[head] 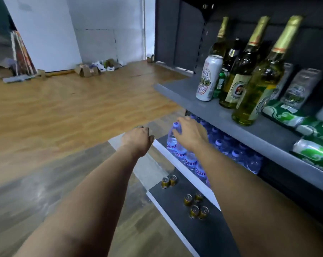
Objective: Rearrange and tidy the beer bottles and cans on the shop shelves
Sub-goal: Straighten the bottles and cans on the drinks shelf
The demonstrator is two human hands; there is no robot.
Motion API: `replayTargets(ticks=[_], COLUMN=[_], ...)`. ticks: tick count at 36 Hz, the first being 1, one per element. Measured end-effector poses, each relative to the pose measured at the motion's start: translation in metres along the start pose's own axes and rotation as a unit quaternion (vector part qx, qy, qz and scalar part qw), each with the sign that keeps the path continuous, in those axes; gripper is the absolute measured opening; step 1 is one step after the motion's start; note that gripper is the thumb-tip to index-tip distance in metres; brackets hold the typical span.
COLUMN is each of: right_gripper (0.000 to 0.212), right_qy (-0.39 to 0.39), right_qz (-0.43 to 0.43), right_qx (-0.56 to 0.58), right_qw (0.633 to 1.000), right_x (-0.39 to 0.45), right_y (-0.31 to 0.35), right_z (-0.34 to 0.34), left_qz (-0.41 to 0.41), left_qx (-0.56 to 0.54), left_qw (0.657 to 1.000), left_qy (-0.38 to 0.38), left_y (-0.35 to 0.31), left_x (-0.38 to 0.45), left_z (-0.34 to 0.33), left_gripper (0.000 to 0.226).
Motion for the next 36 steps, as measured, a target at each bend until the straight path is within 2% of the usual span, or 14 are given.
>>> replayTargets(ticks=[12,17,22,29,31,33,36], right_gripper=[0.038,0.042,0.052,0.070,0.079,0.088,0.095], right_qy=[-0.173,-0.227,-0.258,-0.256,-0.258,-0.257,-0.260], right_qz=[-0.098,-0.140,-0.156,-0.189,-0.216,-0.262,-0.344], right_qx=[-0.044,-0.022,-0.015,0.005,0.024,0.043,0.070], right_qw=[0.979,0.964,0.953,0.948,0.942,0.929,0.899], right_x=[0.068,0.088,0.107,0.146,0.158,0.167,0.176], right_y=[-0.072,-0.095,-0.106,-0.109,-0.112,-0.117,-0.124], right_z=[0.060,0.077,0.091,0.103,0.102,0.099,0.089], left_qz=[-0.124,-0.148,-0.160,-0.179,-0.186,-0.204,-0.239], left_qx=[-0.045,-0.052,-0.119,-0.154,-0.173,-0.197,-0.294], left_qw=[0.990,0.986,0.978,0.969,0.966,0.959,0.925], left_qy=[-0.050,-0.064,-0.066,-0.066,-0.054,-0.031,0.020], left_y=[-0.068,-0.099,-0.120,-0.134,-0.136,-0.138,-0.145], left_x=[0.125,0.162,0.192,0.227,0.236,0.247,0.261], left_z=[0.016,0.026,0.026,0.025,0.025,0.022,0.017], left_gripper=[0.040,0.037,0.037,0.035,0.046,0.067,0.098])
Point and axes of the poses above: each hand's wrist, its own x-axis towards the middle knuckle, its own z-axis out of the back of the hand, y = z × x, the point moved 8 cm from there along x, towards the middle knuckle, and after that the axes turned 4 degrees about -y, right-handed, at the moved point
